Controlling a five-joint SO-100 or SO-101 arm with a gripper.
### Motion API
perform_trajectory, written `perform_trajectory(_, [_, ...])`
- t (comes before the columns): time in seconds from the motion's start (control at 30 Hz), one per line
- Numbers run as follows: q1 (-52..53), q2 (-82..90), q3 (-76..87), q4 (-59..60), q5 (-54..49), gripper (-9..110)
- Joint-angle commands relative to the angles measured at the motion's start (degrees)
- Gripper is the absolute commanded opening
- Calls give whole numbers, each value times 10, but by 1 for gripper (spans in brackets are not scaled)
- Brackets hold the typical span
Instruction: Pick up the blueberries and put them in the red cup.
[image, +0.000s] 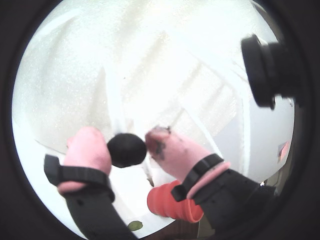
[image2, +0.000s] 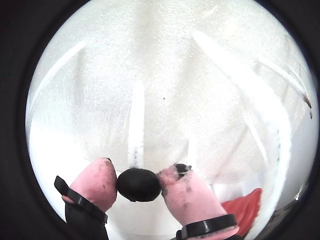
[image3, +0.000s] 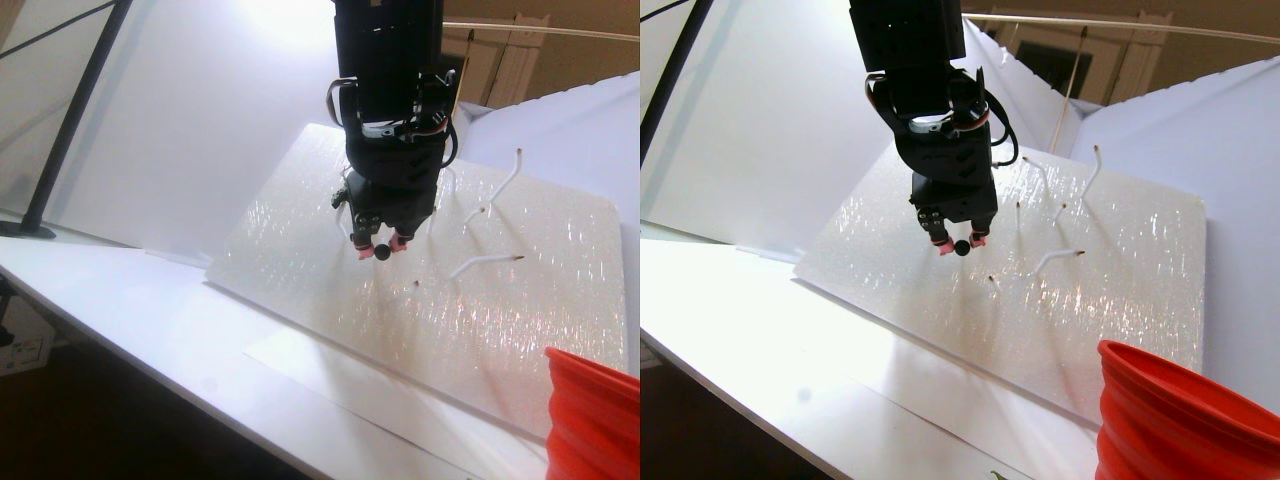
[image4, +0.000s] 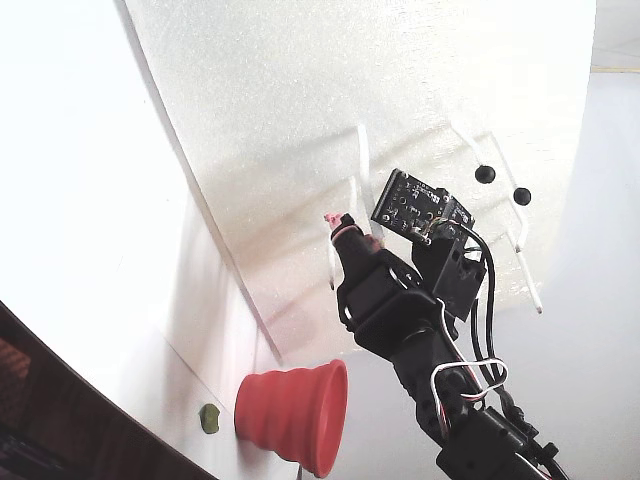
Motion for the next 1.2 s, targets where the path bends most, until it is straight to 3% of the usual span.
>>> perform_trajectory(0.0, [4, 10, -45, -18, 6, 16])
perform_trajectory(1.17, [1, 122, 69, -18, -6, 14])
